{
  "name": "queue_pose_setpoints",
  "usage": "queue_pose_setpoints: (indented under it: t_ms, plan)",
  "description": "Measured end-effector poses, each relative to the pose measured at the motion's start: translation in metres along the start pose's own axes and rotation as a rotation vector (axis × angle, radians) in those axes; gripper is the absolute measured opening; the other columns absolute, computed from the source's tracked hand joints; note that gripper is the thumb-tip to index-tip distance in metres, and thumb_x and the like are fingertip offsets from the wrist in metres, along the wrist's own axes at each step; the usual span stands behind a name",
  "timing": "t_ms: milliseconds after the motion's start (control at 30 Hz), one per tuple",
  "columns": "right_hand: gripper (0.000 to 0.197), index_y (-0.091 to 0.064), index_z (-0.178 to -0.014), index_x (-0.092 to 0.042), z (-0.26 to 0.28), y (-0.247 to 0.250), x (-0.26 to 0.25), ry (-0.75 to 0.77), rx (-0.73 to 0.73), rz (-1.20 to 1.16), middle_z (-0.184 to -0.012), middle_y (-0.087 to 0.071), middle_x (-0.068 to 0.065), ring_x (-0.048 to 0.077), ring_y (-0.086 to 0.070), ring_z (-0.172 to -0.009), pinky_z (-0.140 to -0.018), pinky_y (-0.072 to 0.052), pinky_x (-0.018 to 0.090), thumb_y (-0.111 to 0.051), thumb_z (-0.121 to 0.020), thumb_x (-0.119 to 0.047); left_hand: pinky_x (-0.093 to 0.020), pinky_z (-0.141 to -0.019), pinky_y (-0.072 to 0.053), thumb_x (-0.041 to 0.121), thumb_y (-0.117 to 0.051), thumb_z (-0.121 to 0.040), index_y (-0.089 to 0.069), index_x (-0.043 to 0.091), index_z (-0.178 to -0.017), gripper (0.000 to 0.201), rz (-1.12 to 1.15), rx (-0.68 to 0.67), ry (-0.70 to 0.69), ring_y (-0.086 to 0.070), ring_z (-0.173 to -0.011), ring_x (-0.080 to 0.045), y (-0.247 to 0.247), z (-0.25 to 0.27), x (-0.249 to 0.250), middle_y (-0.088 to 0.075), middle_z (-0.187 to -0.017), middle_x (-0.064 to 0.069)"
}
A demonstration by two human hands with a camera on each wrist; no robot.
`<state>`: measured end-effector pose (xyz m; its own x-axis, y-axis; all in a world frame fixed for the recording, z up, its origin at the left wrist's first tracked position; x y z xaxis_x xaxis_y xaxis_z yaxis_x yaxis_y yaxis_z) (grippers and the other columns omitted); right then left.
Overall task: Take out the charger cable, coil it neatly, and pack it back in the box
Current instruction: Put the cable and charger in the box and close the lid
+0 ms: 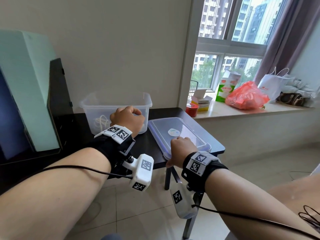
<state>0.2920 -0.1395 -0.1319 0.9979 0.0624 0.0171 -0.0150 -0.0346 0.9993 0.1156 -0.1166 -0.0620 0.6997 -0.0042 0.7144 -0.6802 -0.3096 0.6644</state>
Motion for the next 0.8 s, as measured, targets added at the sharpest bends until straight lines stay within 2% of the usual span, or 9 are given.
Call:
queue_pose_setpoints:
  t_ms: [133, 200, 267, 333, 400, 433, 533, 667, 800]
  plan:
    - [0.034, -0.055, -0.082, -0.01, 0.006, 0.007, -0.005, 0.022, 0.023, 0.009, -0.086, -0.058, 0.01, 0.029, -0.055, -0.084, -0.069, -0.045, 0.031, -0.069, -0.073, -0.04, -0.036, -0.104, -0.033, 0.028, -0.049, -0.084, -0.061, 0.029, -0.099, 0.02, -0.009, -0.01, 0.0, -0.032, -0.13, -0.029, 0.001, 0.005, -0.005, -0.046, -0.133, -0.005]
    - [0.031, -0.05, -0.075, -0.011, 0.006, 0.015, -0.002, -0.017, 0.05, -0.048, -0.078, -0.055, 0.008, 0.028, -0.056, -0.081, -0.07, -0.049, 0.032, -0.063, -0.075, -0.039, -0.036, -0.104, -0.033, 0.028, -0.049, -0.084, -0.061, 0.029, -0.1, 0.02, -0.015, -0.016, 0.0, -0.033, -0.13, -0.029, 0.003, 0.006, -0.007, -0.046, -0.133, -0.006]
    - [0.031, -0.049, -0.079, -0.013, 0.003, 0.027, 0.003, -0.049, 0.133, -0.109, -0.084, -0.058, 0.009, 0.031, -0.056, -0.092, -0.079, -0.049, 0.036, -0.06, -0.074, -0.042, -0.035, -0.104, -0.033, 0.028, -0.049, -0.083, -0.061, 0.029, -0.1, 0.021, -0.014, -0.01, 0.005, -0.035, -0.129, -0.03, 0.006, 0.005, -0.008, -0.047, -0.132, -0.007]
    - [0.037, -0.053, -0.098, -0.013, -0.001, 0.038, 0.009, -0.097, 0.194, -0.175, -0.103, -0.06, 0.012, 0.033, -0.052, -0.105, -0.087, -0.045, 0.038, -0.058, -0.077, -0.043, -0.034, -0.104, -0.033, 0.028, -0.049, -0.083, -0.062, 0.028, -0.101, 0.022, 0.0, -0.007, 0.012, -0.037, -0.127, -0.03, 0.009, 0.004, -0.008, -0.048, -0.131, -0.008]
    - [0.049, -0.05, -0.118, -0.011, -0.004, 0.047, 0.015, -0.161, 0.202, -0.273, -0.118, -0.056, 0.012, 0.033, -0.053, -0.109, -0.088, -0.045, 0.037, -0.057, -0.08, -0.041, -0.033, -0.103, -0.033, 0.027, -0.049, -0.083, -0.063, 0.027, -0.101, 0.023, 0.014, -0.002, 0.01, -0.039, -0.125, -0.031, 0.012, 0.002, -0.006, -0.049, -0.13, -0.009]
    - [0.052, -0.047, -0.122, -0.01, -0.007, 0.049, 0.017, -0.188, 0.201, -0.311, -0.122, -0.055, 0.012, 0.032, -0.055, -0.109, -0.087, -0.045, 0.036, -0.056, -0.081, -0.04, -0.032, -0.104, -0.032, 0.027, -0.049, -0.083, -0.063, 0.026, -0.101, 0.024, 0.017, 0.0, 0.007, -0.039, -0.125, -0.032, 0.013, 0.002, -0.005, -0.05, -0.13, -0.01]
    - [0.046, -0.049, -0.12, -0.005, -0.009, 0.061, 0.02, -0.218, 0.213, -0.332, -0.119, -0.059, 0.014, 0.031, -0.057, -0.107, -0.079, -0.042, 0.031, -0.054, -0.087, -0.036, -0.033, -0.105, -0.031, 0.025, -0.048, -0.083, -0.063, 0.025, -0.103, 0.024, 0.032, -0.002, 0.01, -0.039, -0.124, -0.032, 0.016, 0.001, -0.005, -0.049, -0.131, -0.01]
    - [0.025, -0.052, -0.112, -0.005, -0.011, 0.069, 0.026, -0.252, 0.264, -0.36, -0.117, -0.059, 0.015, 0.03, -0.057, -0.105, -0.076, -0.037, 0.028, -0.047, -0.091, -0.016, -0.033, -0.106, -0.03, 0.025, -0.048, -0.084, -0.063, 0.024, -0.103, 0.024, 0.038, 0.002, 0.015, -0.039, -0.125, -0.031, 0.02, 0.0, -0.007, -0.049, -0.131, -0.01]
    - [0.036, -0.054, -0.118, -0.01, -0.027, 0.048, 0.022, -0.222, 0.164, -0.337, -0.117, -0.062, 0.011, 0.029, -0.058, -0.106, -0.08, -0.042, 0.028, -0.052, -0.086, -0.025, -0.033, -0.106, -0.032, 0.026, -0.049, -0.083, -0.063, 0.024, -0.103, 0.023, 0.056, -0.014, 0.019, -0.041, -0.124, -0.03, 0.02, -0.001, -0.01, -0.049, -0.132, -0.008]
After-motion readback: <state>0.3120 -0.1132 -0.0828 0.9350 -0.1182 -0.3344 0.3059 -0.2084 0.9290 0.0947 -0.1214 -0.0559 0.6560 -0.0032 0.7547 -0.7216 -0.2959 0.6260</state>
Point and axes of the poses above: each hand's wrist, its own z-axis away from the middle knuckle, its own y-axis out of the back of the hand, x = y × z, the point moved 5 cm from there along -z, towards the middle knuckle
